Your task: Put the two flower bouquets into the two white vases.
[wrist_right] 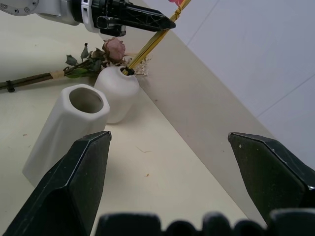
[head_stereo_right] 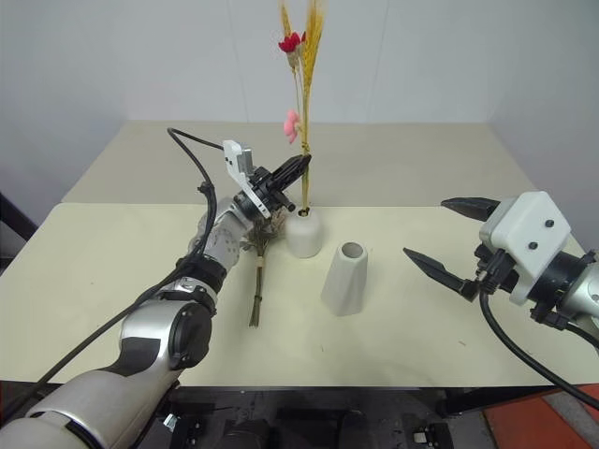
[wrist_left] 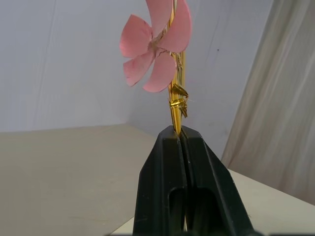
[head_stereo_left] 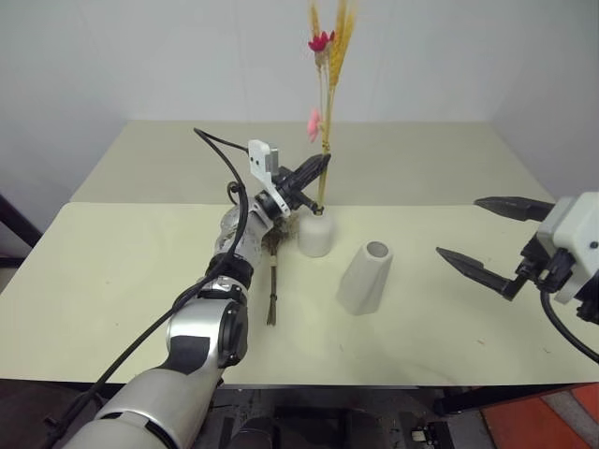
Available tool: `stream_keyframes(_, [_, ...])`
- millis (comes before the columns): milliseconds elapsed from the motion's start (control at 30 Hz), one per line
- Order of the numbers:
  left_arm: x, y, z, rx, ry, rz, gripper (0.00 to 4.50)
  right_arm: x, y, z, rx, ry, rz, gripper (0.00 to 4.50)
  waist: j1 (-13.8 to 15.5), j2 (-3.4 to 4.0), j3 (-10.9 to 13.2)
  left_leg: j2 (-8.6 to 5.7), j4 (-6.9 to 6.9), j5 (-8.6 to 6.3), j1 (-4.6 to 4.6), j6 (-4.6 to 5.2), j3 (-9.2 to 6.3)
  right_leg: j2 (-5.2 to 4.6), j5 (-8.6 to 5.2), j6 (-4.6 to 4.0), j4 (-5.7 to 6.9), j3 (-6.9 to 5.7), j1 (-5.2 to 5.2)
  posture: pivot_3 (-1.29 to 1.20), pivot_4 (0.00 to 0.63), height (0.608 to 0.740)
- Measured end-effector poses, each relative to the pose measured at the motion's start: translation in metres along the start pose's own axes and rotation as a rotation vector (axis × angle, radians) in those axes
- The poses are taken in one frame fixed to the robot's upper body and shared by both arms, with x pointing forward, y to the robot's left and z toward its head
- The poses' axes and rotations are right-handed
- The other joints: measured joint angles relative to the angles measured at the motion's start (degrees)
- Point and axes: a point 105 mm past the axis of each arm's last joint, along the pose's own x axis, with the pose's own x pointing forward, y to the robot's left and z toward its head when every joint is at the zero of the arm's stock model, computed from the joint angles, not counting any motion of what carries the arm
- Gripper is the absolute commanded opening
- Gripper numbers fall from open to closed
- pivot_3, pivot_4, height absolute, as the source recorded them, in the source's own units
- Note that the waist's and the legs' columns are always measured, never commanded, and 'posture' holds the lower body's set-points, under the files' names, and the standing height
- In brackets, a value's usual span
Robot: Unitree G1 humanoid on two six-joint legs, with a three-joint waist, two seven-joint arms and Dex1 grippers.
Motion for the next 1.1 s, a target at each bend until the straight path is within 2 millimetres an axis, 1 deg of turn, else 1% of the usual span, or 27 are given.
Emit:
stream_keyframes(133, [-0.001, 0.002, 0.002, -0.006, -0.01, 0.01, 0.01, 0.0, 0.0, 0.0, 0.0, 0.0, 0.0, 4.5, 0.0, 0.0, 0.0, 0.0, 0.0, 0.0, 0.0, 0.0, 0.0, 0.0, 0.0, 0.0, 0.0, 0.0, 0.0, 0.0, 0.15, 0.74])
stream_keyframes(400, [-0.002, 0.0, 0.002, -0.035, -0.012, -0.016, 0.01, 0.0, 0.0, 0.0, 0.0, 0.0, 0.0, 4.5, 0.0, 0.0, 0.0, 0.0, 0.0, 0.0, 0.0, 0.0, 0.0, 0.0, 0.0, 0.0, 0.0, 0.0, 0.0, 0.0, 0.15, 0.74])
stream_keyframes(600, [-0.01, 0.002, -0.007, -0.041, 0.018, -0.018, 0.01, 0.0, 0.0, 0.0, 0.0, 0.0, 0.0, 4.5, 0.0, 0.0, 0.0, 0.0, 0.0, 0.0, 0.0, 0.0, 0.0, 0.0, 0.0, 0.0, 0.0, 0.0, 0.0, 0.0, 0.15, 0.74])
stream_keyframes(800, [-0.01, 0.002, -0.009, -0.034, 0.027, -0.014, 0.01, 0.0, 0.0, 0.0, 0.0, 0.0, 0.0, 4.5, 0.0, 0.0, 0.0, 0.0, 0.0, 0.0, 0.0, 0.01, 0.0, 0.0, 0.0, 0.0, 0.0, 0.0, 0.0, 0.0, 0.15, 0.74])
stream_keyframes(900, [-0.01, 0.0, -0.009, -0.027, 0.03, -0.027, 0.67, 0.0, 0.0, 0.0, 0.001, 0.0, 0.0, 4.5, 0.0, 0.0, 0.0, 0.0, 0.0, 0.0, 0.0, 0.01, 0.0, 0.0, 0.0, 0.0, 0.0, 0.0, 0.0, 0.0, 0.15, 0.74])
stream_keyframes(1000, [-0.01, -0.006, -0.007, 0.008, 0.037, -0.084, 1.59, 0.0, 0.0, 0.0, 0.001, 0.0, 0.0, 4.5, 0.0, 0.0, 0.0, 0.0, 0.0, 0.0, 0.0, 0.01, 0.0, 0.0, 0.0, 0.0, 0.0, 0.0, 0.0, 0.0, 0.15, 0.74])
stream_keyframes(1100, [-0.02, -0.011, -0.012, 0.119, 0.128, -0.168, 2.62, 0.0, 0.0, 0.0, 0.0, 0.0, -0.001, 4.5, -0.2, 0.01, 0.0, 0.02, -0.01, 0.0, 0.01, 0.01, 0.01, 0.03, 0.0, 0.0, 0.01, 0.01, 0.0, 0.0, 0.15, 0.74])
